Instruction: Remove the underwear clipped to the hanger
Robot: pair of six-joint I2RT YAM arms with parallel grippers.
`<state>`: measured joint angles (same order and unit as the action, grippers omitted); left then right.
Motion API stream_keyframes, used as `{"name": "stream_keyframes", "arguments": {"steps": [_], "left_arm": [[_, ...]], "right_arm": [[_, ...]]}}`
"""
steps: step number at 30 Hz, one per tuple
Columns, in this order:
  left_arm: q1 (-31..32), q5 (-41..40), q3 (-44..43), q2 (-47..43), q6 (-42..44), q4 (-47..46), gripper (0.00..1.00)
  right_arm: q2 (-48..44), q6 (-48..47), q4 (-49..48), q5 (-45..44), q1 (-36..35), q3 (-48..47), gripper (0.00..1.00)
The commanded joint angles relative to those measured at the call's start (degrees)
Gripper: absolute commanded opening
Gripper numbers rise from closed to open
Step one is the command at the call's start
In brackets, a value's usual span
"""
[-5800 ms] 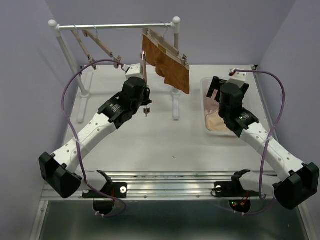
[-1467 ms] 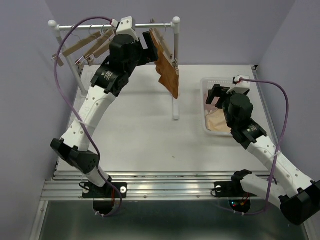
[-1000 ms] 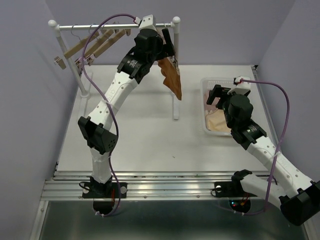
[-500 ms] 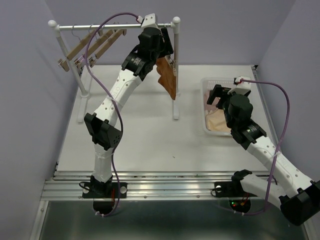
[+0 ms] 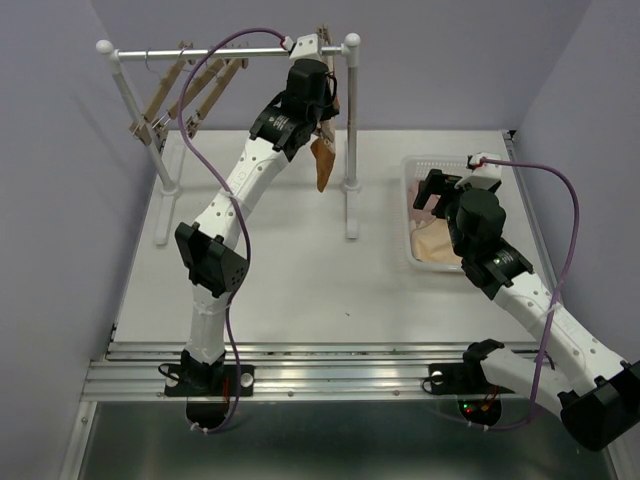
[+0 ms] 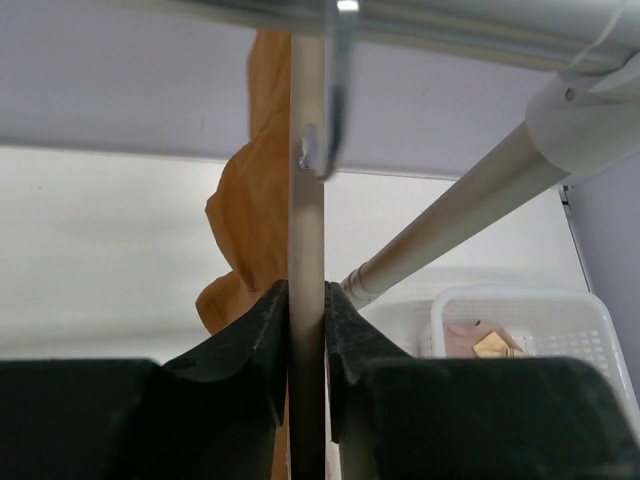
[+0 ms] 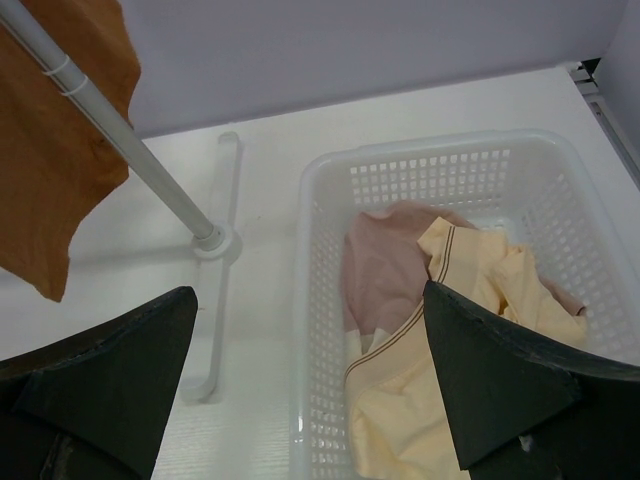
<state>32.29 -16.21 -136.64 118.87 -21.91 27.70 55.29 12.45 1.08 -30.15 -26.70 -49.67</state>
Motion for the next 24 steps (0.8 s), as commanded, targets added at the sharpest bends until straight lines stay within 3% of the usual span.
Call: {"name": "stream_keyframes", "arguments": {"steps": [1, 4, 24], "left_arm": [[0.1, -2.5, -2.2, -2.8, 1.4, -1.5, 0.15], [0.1, -4.2, -1.3, -4.2, 2.2, -1.9, 0.0], [2.4, -12.1, 5.1, -12.0, 11.5, -4.1, 0.0]], "right_arm": [[-0.5, 0.5, -1.3, 0.4, -0.1, 0.1, 1.0], [-0.4, 0.6, -1.3, 0.7, -0.1, 0.1, 1.0], [0.7, 0.4, -1.3, 2.6, -0.1, -0.2, 1.0]]}}
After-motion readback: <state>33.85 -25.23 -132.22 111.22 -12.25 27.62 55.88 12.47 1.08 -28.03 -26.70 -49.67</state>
